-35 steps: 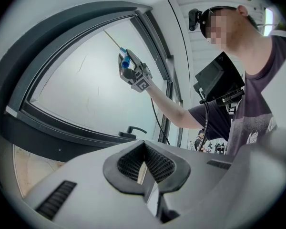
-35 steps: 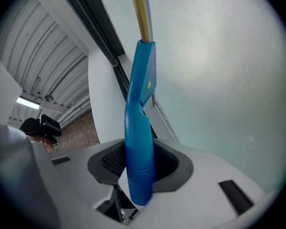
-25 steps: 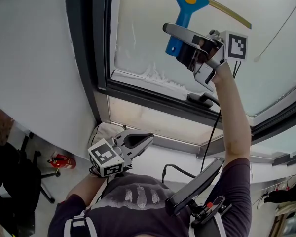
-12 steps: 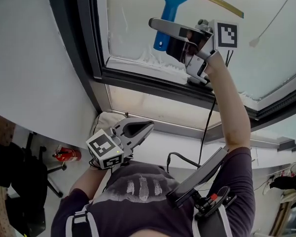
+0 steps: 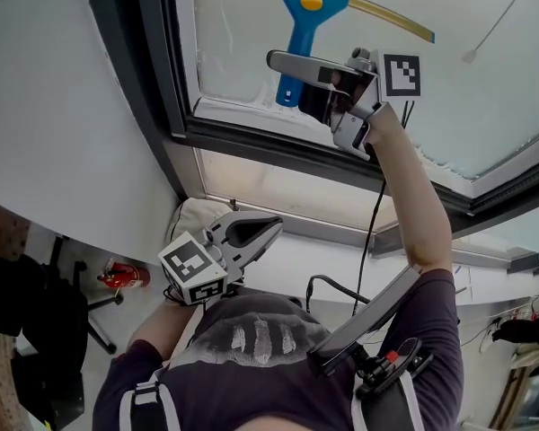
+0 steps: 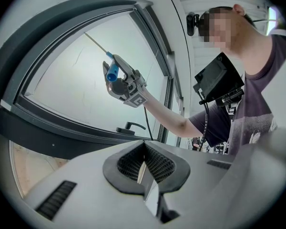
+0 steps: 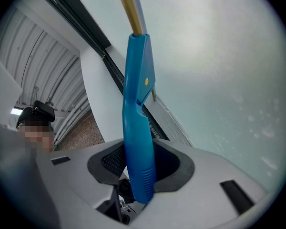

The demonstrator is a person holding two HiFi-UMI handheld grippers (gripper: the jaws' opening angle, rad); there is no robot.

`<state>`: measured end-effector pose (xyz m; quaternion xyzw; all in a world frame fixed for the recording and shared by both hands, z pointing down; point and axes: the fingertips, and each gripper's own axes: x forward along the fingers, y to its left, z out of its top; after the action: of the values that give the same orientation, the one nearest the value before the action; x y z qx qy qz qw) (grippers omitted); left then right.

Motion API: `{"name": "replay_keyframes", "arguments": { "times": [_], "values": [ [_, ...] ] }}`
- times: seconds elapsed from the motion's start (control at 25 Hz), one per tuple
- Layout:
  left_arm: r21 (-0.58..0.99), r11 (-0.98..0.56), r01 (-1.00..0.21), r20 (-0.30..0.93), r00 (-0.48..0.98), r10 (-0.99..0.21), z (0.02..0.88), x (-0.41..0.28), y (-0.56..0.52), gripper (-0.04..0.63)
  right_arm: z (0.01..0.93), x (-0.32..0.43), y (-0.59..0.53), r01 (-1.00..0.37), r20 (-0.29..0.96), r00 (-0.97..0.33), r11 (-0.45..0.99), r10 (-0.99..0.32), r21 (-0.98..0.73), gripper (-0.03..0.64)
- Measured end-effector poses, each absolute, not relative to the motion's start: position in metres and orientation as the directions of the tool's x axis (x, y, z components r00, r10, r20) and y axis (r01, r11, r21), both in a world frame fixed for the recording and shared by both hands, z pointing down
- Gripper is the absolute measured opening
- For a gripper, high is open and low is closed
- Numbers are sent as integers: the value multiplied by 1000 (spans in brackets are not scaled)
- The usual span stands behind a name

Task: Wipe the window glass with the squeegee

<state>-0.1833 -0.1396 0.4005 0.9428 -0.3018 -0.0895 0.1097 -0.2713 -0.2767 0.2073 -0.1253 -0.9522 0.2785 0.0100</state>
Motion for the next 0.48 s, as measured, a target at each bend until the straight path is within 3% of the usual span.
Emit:
{"name": "replay_keyframes", "arguments": {
  "times": [0.48],
  "values": [
    [272,-783,-559,-94,795,-600,395,-188,-146,9,227,-271,-289,245,-86,-967,788,239,-564,130]
  ]
}}
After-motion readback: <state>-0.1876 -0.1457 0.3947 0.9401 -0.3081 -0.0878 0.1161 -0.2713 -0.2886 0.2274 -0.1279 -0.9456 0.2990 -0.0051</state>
